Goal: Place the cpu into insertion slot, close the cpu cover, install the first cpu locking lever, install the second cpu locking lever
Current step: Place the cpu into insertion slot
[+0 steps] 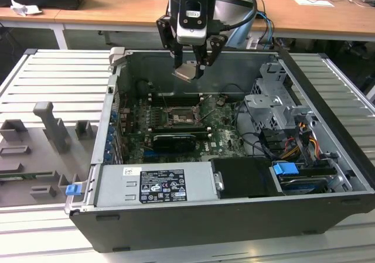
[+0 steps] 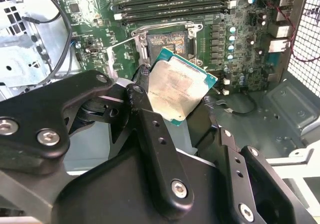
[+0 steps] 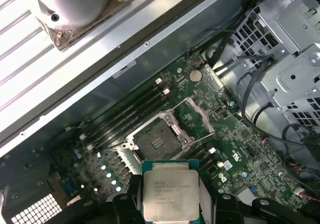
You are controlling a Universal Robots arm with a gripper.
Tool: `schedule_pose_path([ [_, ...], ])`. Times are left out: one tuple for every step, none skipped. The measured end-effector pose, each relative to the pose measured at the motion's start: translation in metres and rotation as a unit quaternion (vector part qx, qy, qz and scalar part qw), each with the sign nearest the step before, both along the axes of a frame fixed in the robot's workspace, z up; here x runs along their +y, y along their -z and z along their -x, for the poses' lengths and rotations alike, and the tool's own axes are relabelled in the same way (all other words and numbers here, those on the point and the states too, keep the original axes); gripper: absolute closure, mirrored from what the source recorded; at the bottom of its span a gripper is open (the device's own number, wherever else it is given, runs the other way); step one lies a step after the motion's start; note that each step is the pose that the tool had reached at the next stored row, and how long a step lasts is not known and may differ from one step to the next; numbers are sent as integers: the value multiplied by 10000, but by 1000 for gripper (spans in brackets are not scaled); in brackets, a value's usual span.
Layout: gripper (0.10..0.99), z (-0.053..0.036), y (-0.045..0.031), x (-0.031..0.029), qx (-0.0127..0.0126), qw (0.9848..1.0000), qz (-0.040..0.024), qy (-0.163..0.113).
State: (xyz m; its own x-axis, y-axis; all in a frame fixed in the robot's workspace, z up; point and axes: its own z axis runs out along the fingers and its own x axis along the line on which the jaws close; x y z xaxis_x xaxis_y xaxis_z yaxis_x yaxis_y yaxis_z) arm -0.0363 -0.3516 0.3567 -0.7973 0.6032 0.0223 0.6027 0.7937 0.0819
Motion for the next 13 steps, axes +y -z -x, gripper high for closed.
schedule_pose_path([
  [541, 0, 0, 0, 0, 10000, 0, 36],
  [541, 0, 1, 0, 0, 10000, 1, 83],
  [541, 0, 2, 0, 0, 9999, 1, 115],
  [541, 0, 3, 0, 0, 9998, 2, 198],
  [541, 0, 5, 0, 0, 9997, 2, 258],
  [541, 0, 7, 0, 0, 9995, 2, 313],
  [541, 0, 7, 0, 0, 9994, 3, 354],
  [541, 0, 8, 0, 1, 9993, 3, 385],
  [541, 0, 9, 0, 0, 9990, 2, 437],
  [541, 0, 10, 0, 0, 9989, 2, 477],
  [541, 0, 11, 0, 0, 9987, 2, 518],
  [541, 0, 11, 0, 0, 9985, 2, 547],
  [541, 0, 12, 0, 0, 9983, 2, 575],
])
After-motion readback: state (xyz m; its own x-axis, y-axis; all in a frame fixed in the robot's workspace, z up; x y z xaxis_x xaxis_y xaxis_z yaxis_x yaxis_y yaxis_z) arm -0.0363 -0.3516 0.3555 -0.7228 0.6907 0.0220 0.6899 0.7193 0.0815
